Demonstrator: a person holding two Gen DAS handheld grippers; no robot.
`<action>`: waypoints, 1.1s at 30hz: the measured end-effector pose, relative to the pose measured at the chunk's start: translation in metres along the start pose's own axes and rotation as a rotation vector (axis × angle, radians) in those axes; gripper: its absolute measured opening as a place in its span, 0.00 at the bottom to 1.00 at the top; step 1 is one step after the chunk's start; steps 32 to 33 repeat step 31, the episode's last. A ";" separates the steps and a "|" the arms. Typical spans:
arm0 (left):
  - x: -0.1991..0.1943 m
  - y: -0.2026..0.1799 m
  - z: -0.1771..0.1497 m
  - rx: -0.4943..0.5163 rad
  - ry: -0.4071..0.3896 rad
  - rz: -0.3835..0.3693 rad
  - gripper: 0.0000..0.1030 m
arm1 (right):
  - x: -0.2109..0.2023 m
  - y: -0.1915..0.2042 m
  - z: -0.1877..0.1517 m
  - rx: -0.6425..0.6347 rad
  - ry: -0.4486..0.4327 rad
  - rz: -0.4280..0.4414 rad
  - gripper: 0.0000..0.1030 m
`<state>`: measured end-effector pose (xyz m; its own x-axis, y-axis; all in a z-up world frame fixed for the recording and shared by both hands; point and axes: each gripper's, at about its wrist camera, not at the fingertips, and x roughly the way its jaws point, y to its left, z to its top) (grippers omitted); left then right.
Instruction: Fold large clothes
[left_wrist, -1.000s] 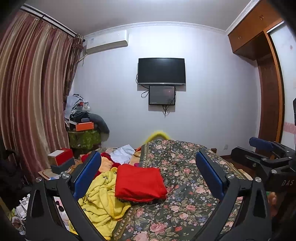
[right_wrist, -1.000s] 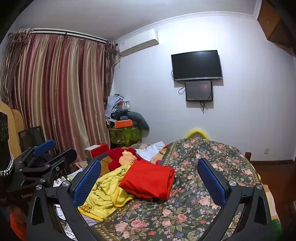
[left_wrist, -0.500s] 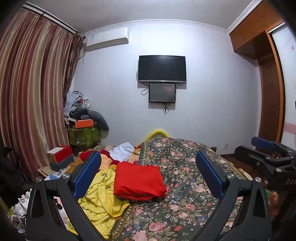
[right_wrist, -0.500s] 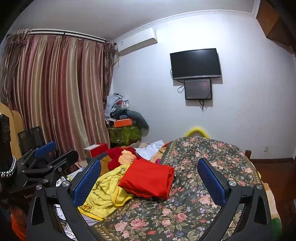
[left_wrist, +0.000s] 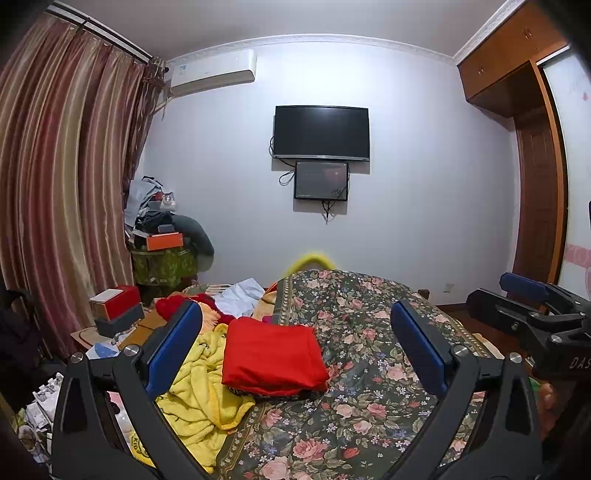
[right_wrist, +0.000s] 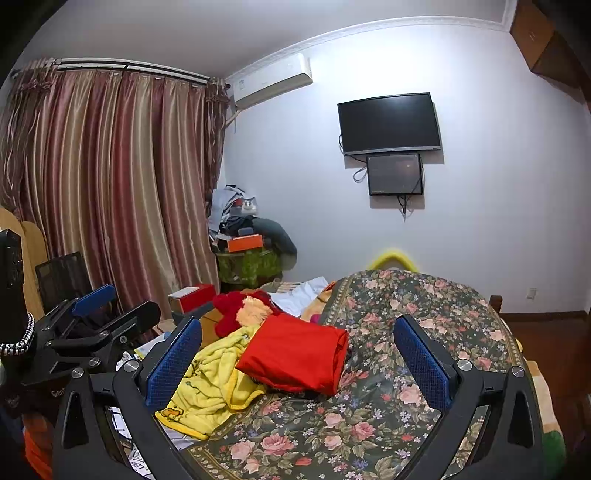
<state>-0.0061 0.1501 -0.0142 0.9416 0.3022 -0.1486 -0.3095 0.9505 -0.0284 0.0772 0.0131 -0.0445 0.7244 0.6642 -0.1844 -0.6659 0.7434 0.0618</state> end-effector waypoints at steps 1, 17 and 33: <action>0.000 0.000 0.000 0.001 0.000 -0.001 1.00 | 0.000 0.000 -0.001 0.001 0.002 0.000 1.00; 0.004 0.002 -0.001 -0.009 0.019 -0.042 1.00 | 0.000 0.000 0.001 0.003 0.001 -0.002 1.00; 0.006 0.000 -0.006 -0.005 0.030 -0.046 1.00 | 0.004 0.004 -0.007 0.012 0.006 -0.005 1.00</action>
